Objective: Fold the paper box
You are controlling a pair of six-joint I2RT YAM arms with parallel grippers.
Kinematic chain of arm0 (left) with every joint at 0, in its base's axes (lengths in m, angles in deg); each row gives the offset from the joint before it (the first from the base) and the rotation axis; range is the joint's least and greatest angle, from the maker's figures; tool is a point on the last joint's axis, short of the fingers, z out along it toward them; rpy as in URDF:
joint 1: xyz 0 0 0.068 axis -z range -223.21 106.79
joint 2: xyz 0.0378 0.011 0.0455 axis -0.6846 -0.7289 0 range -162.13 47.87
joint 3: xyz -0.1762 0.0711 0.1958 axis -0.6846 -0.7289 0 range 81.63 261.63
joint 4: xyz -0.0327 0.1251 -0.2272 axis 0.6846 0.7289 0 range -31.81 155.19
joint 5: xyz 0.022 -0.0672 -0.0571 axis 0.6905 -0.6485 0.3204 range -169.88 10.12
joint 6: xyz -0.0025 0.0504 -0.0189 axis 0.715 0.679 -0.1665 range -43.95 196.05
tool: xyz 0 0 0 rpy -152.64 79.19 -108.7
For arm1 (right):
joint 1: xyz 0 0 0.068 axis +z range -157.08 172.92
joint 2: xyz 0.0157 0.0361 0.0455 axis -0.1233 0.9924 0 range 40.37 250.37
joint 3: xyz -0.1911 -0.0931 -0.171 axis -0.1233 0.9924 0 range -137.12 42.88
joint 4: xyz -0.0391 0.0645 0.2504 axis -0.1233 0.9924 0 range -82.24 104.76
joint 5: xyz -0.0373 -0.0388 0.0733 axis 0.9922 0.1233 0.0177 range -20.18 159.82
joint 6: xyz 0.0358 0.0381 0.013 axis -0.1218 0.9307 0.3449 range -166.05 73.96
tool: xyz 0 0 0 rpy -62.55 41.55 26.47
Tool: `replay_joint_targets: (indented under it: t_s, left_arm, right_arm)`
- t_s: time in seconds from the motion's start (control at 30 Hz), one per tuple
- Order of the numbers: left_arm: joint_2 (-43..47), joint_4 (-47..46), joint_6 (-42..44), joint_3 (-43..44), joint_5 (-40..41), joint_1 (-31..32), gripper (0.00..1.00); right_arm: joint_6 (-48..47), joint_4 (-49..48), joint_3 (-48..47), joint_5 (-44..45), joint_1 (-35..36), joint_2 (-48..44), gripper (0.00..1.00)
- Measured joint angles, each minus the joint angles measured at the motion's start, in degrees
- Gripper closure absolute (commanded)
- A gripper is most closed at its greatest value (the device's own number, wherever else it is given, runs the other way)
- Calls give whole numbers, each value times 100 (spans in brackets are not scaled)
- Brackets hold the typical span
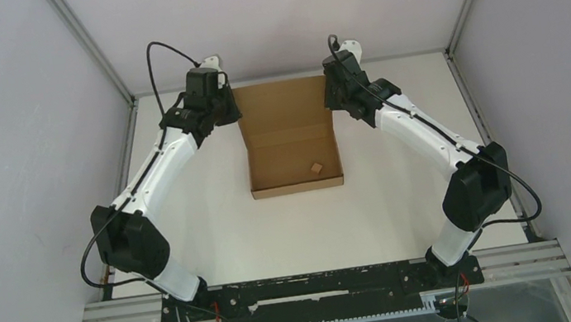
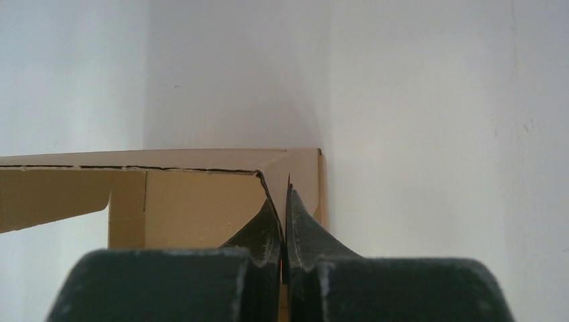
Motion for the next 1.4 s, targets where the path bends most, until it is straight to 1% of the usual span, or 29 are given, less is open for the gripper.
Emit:
replay_joint_targets:
  t_s: [0.5, 0.87, 1.17, 1.4]
  left_arm:
    - [0, 9, -367, 0, 118, 20, 92]
    - [22, 48, -693, -11, 389, 96, 92]
    - [319, -94, -809, -400, 450, 155, 92]
    - [579, -376, -859, -815, 546, 227, 92]
  right_arm:
    - [155, 7, 4, -76, -2, -17, 100]
    - [240, -92, 234, 68, 107, -173, 100]
    - [260, -374, 625, 282, 243, -391, 100]
    - [271, -570, 879, 511, 365, -516, 100]
